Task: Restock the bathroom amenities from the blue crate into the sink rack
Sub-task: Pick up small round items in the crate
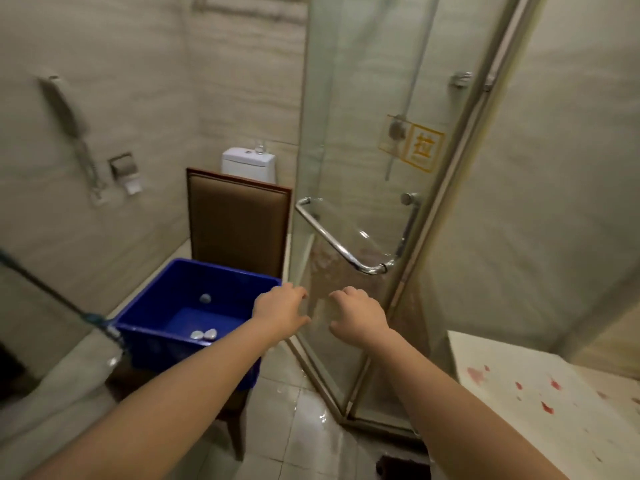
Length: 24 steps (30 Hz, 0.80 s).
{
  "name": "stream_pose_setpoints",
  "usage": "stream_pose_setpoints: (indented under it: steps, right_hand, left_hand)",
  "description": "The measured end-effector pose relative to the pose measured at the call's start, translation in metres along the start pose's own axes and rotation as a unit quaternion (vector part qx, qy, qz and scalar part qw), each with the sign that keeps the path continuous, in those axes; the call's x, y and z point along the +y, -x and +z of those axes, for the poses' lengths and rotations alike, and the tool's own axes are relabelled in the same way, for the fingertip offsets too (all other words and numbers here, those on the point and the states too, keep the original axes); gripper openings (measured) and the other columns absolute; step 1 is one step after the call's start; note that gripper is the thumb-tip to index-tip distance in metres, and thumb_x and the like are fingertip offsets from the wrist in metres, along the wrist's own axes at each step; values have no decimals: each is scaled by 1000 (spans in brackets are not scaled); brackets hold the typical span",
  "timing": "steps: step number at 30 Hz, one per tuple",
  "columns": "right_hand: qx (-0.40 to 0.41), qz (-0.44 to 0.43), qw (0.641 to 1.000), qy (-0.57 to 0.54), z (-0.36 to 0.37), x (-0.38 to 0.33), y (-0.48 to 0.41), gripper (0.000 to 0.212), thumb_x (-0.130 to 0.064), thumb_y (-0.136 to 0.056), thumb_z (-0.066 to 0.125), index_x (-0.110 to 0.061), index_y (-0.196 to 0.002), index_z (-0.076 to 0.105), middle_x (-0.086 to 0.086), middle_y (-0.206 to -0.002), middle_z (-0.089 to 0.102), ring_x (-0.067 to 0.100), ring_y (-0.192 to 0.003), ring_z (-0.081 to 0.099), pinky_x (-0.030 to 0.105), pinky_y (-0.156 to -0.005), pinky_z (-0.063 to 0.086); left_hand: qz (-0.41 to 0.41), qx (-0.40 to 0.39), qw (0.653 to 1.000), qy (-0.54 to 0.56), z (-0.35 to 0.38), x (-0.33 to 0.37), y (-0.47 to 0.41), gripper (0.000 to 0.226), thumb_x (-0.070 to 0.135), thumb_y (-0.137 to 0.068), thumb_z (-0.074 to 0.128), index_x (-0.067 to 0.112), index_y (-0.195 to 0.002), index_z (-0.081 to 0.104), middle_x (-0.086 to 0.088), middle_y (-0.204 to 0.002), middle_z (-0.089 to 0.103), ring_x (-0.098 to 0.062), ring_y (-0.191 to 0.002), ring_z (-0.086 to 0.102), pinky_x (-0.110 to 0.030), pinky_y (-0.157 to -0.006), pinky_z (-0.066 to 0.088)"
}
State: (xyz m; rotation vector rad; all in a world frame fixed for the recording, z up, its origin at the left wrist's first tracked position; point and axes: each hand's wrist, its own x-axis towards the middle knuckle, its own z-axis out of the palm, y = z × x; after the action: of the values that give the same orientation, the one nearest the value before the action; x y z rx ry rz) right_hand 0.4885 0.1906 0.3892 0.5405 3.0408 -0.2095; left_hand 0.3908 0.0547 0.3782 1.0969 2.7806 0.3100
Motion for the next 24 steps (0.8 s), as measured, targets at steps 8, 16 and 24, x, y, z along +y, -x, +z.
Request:
stream_pose_setpoints:
  steps: [8, 16, 24]
  right_hand:
    - [-20, -134, 991, -10, 9, -38, -21, 55, -31, -85, 57, -25, -138, 47, 2, -131, 51, 24, -123, 47, 38, -98, 42]
    - [-38, -231, 972, -2, 21, -71, -31, 61, -29, -87, 57, -22, -145, 41, 2, -137, 48, 24, -126, 44, 38, -101, 42]
    - [-53, -259, 964, -11, 41, -107, -54, 57, -33, -86, 61, -24, -140, 45, 2, -133, 50, 24, -120, 48, 37, -95, 45]
  left_hand:
    - [-135, 30, 990, 4, 4, -36, 42, 57, 49, -88, 63, 30, -139, 45, 3, -137, 47, -18, -114, 55, -34, -78, 49]
    - [-229, 48, 972, -1, 9, -58, 79, 54, 48, -88, 64, 29, -136, 47, 3, -133, 50, -18, -114, 55, -36, -85, 50]
    - [-267, 54, 962, 4, 13, -93, 85, 52, 49, -86, 66, 31, -132, 50, 6, -129, 52, -16, -109, 57, -32, -79, 48]
